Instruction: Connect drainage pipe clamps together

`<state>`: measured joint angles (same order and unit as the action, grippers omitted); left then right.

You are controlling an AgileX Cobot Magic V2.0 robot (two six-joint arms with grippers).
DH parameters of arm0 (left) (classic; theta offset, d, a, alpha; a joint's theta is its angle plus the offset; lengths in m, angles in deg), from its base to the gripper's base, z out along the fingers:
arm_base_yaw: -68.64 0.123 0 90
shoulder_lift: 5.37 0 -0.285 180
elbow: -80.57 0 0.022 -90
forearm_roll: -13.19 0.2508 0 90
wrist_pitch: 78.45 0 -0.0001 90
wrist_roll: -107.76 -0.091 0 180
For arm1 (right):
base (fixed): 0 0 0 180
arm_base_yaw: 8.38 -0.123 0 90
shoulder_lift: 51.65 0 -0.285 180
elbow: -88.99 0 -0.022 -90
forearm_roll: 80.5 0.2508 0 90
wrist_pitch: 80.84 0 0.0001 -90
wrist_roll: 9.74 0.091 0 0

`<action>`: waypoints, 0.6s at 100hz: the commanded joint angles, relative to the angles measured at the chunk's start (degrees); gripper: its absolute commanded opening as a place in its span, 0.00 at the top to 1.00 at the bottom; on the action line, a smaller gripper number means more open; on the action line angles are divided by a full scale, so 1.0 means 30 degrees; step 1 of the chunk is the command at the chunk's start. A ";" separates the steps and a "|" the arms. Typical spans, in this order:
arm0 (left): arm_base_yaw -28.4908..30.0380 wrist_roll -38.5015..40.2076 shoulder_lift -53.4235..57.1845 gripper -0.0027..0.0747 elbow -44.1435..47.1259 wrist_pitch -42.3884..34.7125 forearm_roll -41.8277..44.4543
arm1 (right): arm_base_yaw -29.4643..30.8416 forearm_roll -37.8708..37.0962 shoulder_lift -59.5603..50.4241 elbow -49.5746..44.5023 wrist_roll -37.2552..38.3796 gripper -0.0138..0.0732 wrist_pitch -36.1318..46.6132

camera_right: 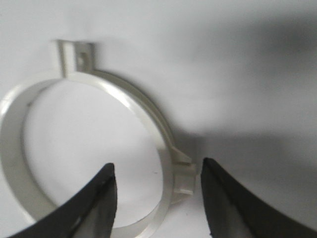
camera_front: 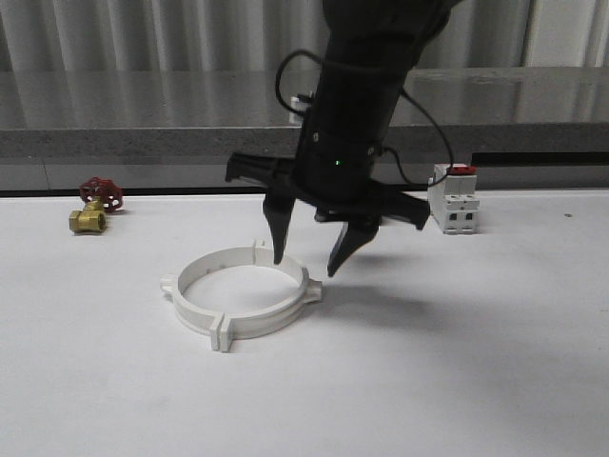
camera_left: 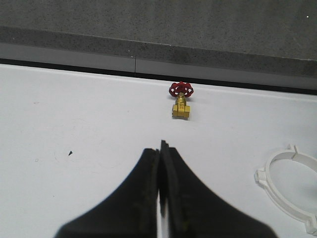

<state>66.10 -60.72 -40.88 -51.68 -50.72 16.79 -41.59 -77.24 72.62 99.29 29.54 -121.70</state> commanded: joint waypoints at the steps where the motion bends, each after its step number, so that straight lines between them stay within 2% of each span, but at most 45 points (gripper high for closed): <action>1: 0.0107 -0.0040 -0.0055 0.99 -0.0515 -0.1460 -0.0095 | 0.0520 -0.0371 -0.2271 0.0421 -0.1432 0.38 0.0444; 19: 0.0107 -0.0040 -0.0055 0.99 -0.0515 -0.1460 -0.0095 | 0.2028 -0.0961 -0.4537 0.0120 -0.2978 0.38 -0.0633; 41: 0.0107 -0.0040 -0.0055 0.99 -0.0515 -0.1460 -0.0095 | 0.3667 -0.5127 -0.8624 -0.2255 -0.2978 0.38 -0.1305; 50: 0.0107 -0.0040 -0.0055 0.99 -0.0515 -0.1460 -0.0095 | 0.4679 -0.5248 -1.0809 -0.3563 -0.3539 0.38 -0.1421; 60: 0.0107 -0.0040 -0.0055 0.99 -0.0515 -0.1460 -0.0095 | 0.5898 -0.5248 -1.3490 -0.5224 -0.3877 0.43 -0.1476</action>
<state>66.10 -60.72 -40.88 -51.68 -50.72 16.79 -26.95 -91.23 40.71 85.82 19.48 -127.50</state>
